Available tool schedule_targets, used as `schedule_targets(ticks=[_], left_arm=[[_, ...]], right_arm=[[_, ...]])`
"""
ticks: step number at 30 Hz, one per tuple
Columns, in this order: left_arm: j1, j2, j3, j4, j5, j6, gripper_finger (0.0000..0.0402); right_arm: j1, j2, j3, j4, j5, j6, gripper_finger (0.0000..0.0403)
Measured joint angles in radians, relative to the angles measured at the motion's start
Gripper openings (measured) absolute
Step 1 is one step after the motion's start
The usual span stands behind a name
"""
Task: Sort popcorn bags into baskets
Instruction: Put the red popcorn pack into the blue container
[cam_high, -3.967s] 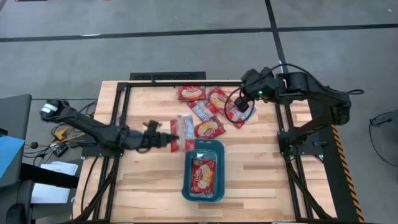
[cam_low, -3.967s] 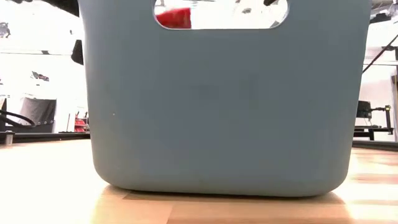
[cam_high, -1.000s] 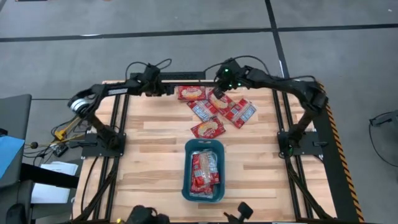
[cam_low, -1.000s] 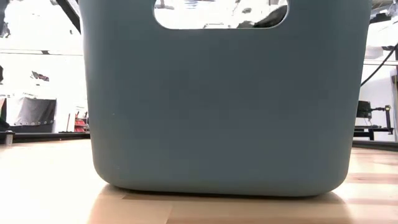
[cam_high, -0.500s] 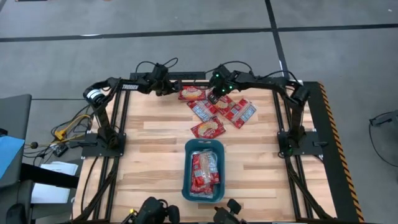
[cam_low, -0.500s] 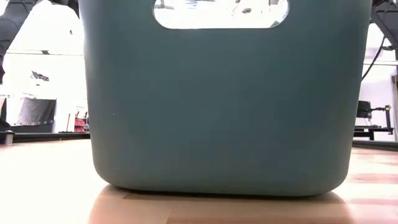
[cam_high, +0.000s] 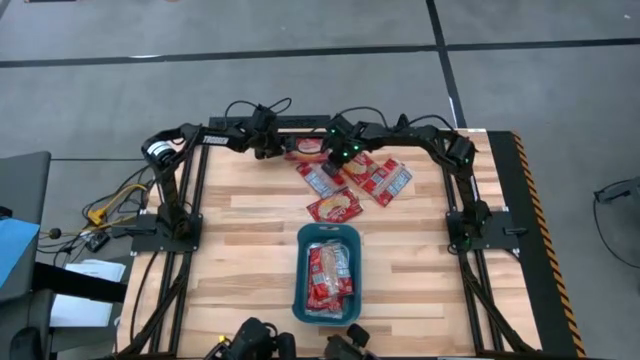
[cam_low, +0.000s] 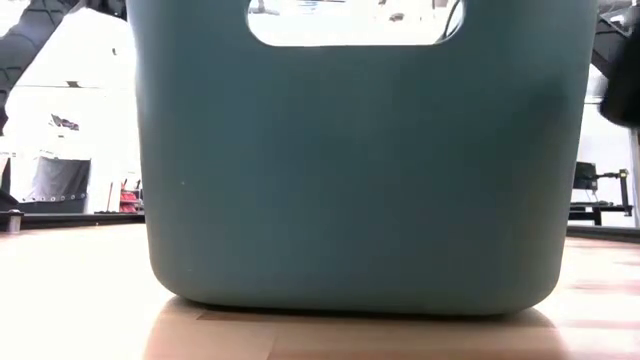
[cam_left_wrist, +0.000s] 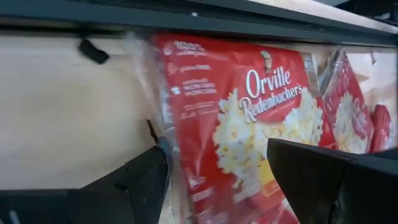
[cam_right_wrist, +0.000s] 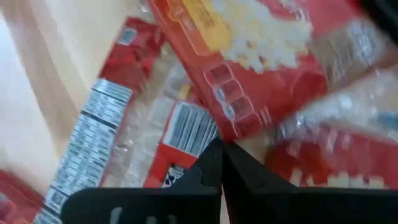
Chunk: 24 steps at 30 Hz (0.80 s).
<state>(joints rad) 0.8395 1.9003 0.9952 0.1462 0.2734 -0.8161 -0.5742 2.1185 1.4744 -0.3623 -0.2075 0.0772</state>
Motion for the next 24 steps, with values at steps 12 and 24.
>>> schedule_targets(ticks=[12,24], left_arm=[[-0.017,0.016,0.011,-0.033,-0.055,-0.01,0.0137],[-0.019,-0.015,0.011,-0.026,0.008,0.05,0.0005]], right_arm=[[0.026,-0.002,0.046,-0.018,-0.003,-0.021,0.0033],[0.055,-0.184,0.045,-0.243,0.034,-0.061,0.0016]])
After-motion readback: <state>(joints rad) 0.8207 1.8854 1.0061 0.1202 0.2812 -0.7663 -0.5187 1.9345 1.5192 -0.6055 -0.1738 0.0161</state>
